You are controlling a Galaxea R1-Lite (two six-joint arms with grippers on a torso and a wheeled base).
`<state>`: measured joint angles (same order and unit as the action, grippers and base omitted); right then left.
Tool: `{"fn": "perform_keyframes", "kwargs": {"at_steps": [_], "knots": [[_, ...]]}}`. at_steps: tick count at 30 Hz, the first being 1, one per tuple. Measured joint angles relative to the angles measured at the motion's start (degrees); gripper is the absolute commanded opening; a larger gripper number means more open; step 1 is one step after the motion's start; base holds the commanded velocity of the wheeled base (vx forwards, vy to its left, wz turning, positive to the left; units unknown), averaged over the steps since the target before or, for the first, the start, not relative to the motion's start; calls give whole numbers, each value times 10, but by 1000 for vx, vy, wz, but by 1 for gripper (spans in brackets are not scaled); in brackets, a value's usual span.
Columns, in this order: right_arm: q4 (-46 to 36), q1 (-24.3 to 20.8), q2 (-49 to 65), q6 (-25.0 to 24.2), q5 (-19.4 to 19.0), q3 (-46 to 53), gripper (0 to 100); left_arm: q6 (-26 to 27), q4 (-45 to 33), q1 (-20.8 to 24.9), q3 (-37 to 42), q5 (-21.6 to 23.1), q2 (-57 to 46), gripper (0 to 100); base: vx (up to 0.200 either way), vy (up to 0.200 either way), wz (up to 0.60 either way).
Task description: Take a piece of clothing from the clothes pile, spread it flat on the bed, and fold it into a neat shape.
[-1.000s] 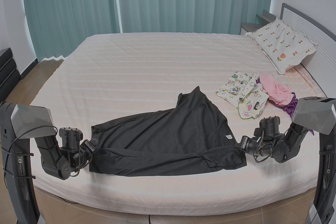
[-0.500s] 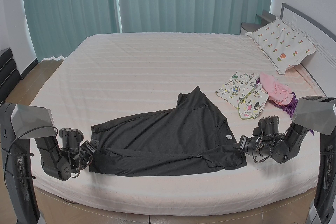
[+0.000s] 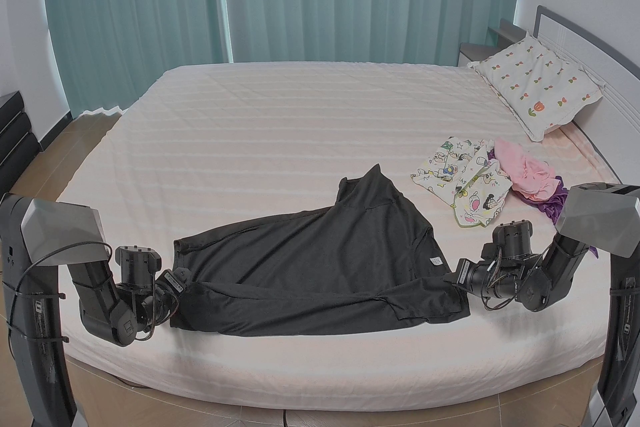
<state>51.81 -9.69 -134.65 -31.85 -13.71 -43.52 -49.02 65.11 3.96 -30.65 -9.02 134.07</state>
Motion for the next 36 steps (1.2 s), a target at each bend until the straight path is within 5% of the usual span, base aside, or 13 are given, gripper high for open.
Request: {"fn": "perform_keyframes", "kwargs": {"at_steps": [15, 16, 36], "knots": [[1, -2, 0, 1, 1, 9, 0, 0, 0, 1, -1, 0, 0, 100, 0, 0, 0], [1, -2, 0, 1, 1, 9, 100, 0, 0, 2, -1, 0, 0, 100, 0, 0, 0], [2, 17, 6, 1, 8, 5, 100, 1, 1, 5, 0, 0, -1, 100, 0, 0, 0]]}}
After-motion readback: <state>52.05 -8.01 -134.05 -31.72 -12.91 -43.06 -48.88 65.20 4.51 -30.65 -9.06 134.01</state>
